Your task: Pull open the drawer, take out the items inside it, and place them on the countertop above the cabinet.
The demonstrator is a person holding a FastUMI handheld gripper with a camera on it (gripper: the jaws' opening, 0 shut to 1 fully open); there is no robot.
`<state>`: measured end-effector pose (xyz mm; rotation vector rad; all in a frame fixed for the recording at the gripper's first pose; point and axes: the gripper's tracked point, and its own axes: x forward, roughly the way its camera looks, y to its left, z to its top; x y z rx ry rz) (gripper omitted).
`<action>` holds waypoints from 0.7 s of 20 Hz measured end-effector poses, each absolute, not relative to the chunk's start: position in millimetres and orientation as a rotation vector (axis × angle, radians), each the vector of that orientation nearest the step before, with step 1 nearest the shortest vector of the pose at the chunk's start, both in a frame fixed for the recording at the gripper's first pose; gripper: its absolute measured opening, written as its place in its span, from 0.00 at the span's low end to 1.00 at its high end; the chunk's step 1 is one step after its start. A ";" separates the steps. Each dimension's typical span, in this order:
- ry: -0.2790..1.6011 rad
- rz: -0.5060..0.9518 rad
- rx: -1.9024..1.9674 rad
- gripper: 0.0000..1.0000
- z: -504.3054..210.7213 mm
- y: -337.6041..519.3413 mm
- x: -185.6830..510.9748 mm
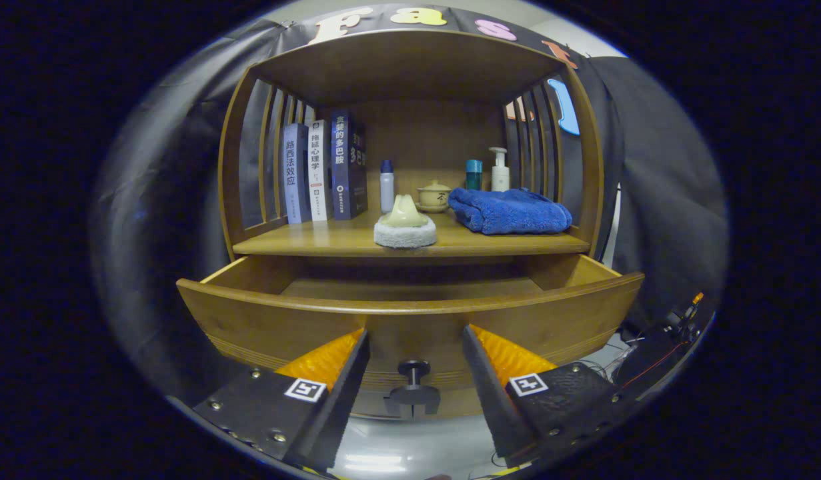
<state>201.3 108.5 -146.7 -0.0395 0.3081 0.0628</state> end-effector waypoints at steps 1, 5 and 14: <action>0.303 0.062 -0.039 0.84 -145.9 108.2 202.2; 0.301 0.064 -0.013 0.84 -148.0 108.9 203.8; 0.300 0.067 -0.003 0.82 -150.3 106.4 204.6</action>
